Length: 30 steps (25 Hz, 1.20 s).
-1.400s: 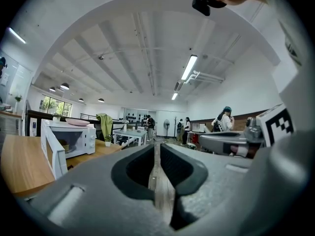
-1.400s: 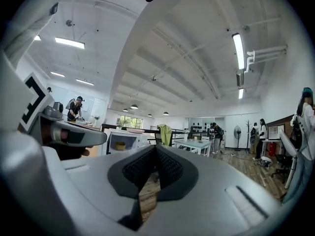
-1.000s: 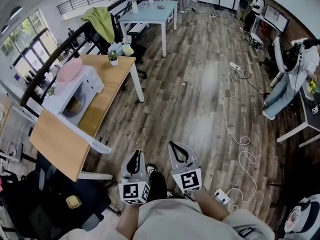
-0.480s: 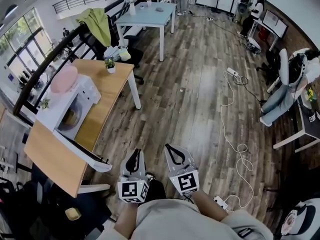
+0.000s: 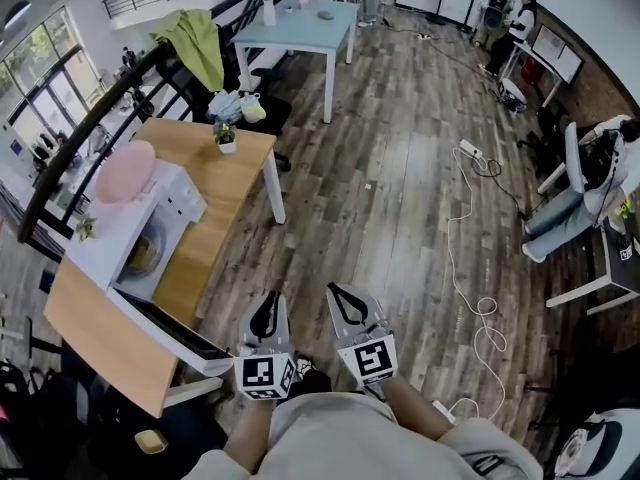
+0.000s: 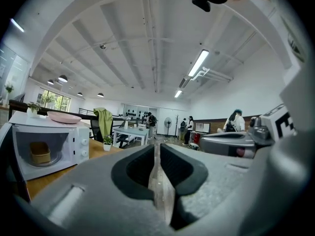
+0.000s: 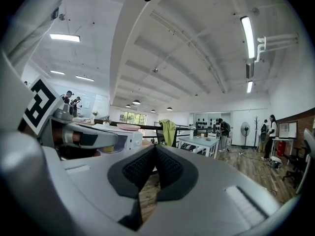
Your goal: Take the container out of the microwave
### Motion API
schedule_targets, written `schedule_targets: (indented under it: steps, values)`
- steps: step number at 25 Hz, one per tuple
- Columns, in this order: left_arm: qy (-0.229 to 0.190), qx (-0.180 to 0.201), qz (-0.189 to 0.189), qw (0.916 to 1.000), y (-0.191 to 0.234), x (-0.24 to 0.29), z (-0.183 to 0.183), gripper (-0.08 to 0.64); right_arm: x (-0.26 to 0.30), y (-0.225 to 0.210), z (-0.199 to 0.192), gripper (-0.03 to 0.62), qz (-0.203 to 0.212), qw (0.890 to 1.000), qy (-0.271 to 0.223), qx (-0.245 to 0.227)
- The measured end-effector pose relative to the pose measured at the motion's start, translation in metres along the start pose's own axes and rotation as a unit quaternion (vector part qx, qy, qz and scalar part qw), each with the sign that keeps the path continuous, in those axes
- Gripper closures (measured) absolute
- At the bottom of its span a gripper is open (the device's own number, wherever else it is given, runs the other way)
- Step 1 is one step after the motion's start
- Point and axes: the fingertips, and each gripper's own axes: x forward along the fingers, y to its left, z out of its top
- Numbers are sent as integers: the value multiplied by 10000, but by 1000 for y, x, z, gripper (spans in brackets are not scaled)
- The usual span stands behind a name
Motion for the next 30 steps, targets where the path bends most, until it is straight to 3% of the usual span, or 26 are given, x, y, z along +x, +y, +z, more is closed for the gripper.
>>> schedule_targets:
  steps: [15,19,30]
  values:
    - [214,-53,338,9992,75,56,-6,517,103,2,-14,581,443,9990,102,14]
    - [231,-19,605,9979,99,77,-6,517,142,-4,-22,581,652,9976,57,214]
    - [402,-28,1633,9858,175,139,-4,517,267,-5,-27,581,1814,9830,-13,282]
